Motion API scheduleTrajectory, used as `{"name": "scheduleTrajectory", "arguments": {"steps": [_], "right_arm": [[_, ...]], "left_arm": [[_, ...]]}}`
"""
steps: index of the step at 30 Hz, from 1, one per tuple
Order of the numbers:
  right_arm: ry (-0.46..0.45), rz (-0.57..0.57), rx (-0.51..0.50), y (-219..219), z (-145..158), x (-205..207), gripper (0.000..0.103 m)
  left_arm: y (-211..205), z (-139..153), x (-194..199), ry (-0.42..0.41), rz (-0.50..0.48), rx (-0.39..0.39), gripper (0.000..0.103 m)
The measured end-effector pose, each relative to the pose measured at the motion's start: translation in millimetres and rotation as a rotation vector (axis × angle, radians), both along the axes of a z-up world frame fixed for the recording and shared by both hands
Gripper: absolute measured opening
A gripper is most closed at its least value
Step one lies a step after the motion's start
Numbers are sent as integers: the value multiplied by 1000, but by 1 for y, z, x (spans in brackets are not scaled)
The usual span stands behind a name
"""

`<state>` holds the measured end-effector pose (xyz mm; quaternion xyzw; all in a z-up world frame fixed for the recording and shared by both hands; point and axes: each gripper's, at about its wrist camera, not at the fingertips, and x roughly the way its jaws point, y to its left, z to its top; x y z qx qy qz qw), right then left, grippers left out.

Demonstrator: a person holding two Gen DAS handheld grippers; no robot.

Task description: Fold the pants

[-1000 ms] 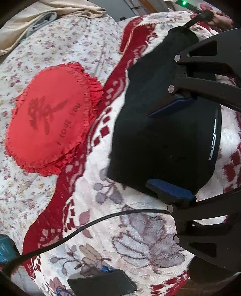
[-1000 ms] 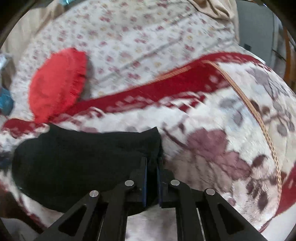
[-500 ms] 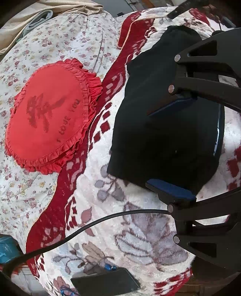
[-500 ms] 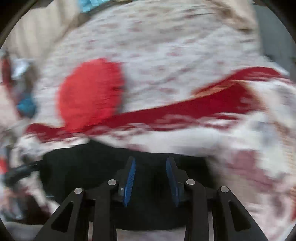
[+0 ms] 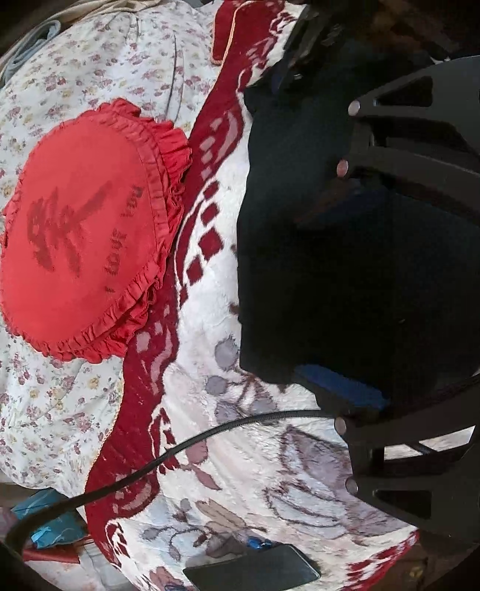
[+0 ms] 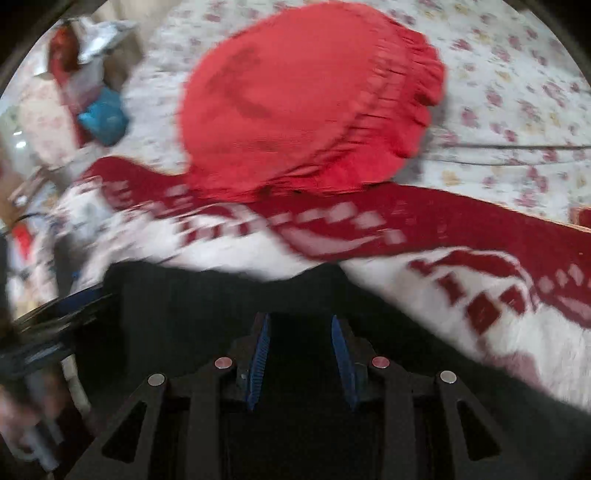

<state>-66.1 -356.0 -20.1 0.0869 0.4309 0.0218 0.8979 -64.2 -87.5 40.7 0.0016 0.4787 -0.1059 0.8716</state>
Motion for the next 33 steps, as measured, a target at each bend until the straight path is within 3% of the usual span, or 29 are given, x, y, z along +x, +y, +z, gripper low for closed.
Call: {"name": "scheduleTrajectory", "arguments": {"steps": [2,6,11,20,27,33], "right_arm": [[-11,-14,59,-9,-5,7,33],[4,-12,31,-8,5,10,33],[-23,30,6,8,30,-24,33],[-10,76,-43,37,27,-84,38],[41,62,-28,32,2,-113,39],[36,58,-23,32,3,-130,40]], "left_arm": [[2,-3,4,13,4,-4,78],[5,0,2,15,20,-15,79],[7,18,-14,-13,21,-49,79],[-9,30,-41,-45,-28,-46,79],[-11,8,-53,-9,-42,-17,79],[-21,4,-61,-20,-83,66,79]]}}
